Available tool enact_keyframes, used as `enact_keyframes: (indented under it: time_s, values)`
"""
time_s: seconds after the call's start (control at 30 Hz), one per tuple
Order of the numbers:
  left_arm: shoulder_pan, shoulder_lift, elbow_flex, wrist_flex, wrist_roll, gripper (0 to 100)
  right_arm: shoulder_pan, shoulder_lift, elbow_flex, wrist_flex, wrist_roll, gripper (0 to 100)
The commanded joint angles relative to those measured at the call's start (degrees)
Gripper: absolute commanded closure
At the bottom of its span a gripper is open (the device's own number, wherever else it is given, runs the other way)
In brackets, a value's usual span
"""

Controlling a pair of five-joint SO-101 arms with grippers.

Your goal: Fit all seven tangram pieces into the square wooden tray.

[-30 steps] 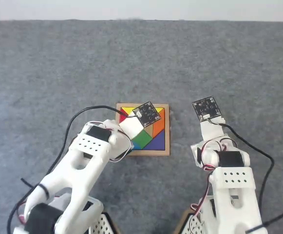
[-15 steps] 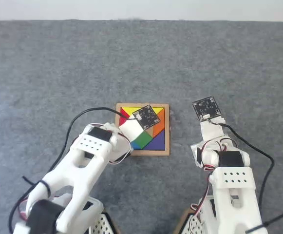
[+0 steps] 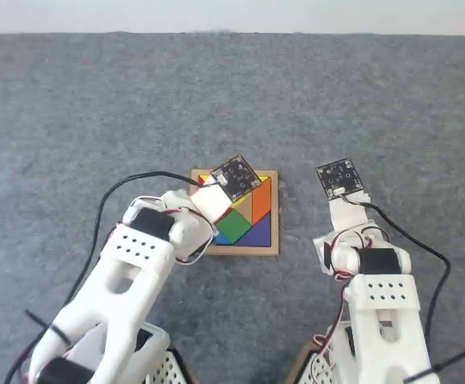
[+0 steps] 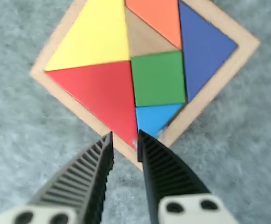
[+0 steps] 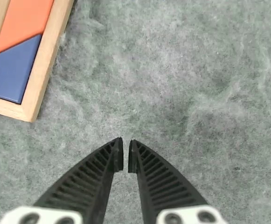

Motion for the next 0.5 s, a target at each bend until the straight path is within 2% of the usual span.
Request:
enact_keyframes:
  time_s: [0.0, 0.1, 0.23, 0.47]
  values:
    - [-1.58, -2.90, -0.57, -1.67, 4.57, 92, -0.57, -1.89, -0.79, -0.31, 0.35, 95.8]
    - [-6.95, -6.15, -0.40, -2.11, 11.69, 92, -0.57, -2.15, -0.79, -0.13, 0.35, 97.7]
    - [-12.92, -18.90, 6.20, -6.95, 12.48, 92, -0.31, -3.21, -0.70, -0.13, 0.26, 99.1]
    - [-14.15, -49.41, 23.96, -9.32, 12.84, 92, -0.13, -17.45, 4.75, 0.22, 0.18, 99.1]
